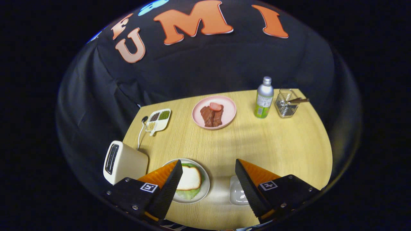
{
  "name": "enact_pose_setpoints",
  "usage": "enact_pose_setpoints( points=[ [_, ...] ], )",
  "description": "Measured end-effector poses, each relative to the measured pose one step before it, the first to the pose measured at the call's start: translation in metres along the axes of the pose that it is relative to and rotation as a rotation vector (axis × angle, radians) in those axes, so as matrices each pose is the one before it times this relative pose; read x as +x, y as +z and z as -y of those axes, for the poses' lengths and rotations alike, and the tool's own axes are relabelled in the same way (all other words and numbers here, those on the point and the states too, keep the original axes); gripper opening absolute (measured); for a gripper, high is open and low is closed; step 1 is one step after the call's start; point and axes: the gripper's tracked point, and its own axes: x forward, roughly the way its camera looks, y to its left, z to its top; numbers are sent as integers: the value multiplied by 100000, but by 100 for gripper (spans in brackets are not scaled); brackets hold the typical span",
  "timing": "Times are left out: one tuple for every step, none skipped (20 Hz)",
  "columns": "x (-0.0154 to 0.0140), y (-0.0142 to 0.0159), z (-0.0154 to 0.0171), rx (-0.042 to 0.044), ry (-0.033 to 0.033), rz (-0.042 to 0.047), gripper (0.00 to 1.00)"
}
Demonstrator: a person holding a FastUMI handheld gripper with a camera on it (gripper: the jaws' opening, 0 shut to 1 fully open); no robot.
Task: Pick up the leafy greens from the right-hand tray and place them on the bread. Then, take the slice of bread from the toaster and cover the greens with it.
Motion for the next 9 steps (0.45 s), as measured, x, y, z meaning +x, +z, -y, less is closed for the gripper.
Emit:
enact_pose_setpoints(
  points=[
    [-1425,1315,162,72,-607,4821,99],
    [-1243,1352,323,-361,-936,4478,99],
    [-1316,1208,653,-632,-1629,4228,99],
    [-1218,1333,606,-950,-2009,4393,99],
    [-1200,1409,701,-1127,-2087,4738,99],
    [-1112,1393,521,-1352,-1560,4687,99],
    [-1142,1036,372,-1222,-1162,4156,98],
    [-1094,1130,487,-563,-1264,3952,98],
    [-1114,1106,375,-582,-911,4414,98]
  ],
)
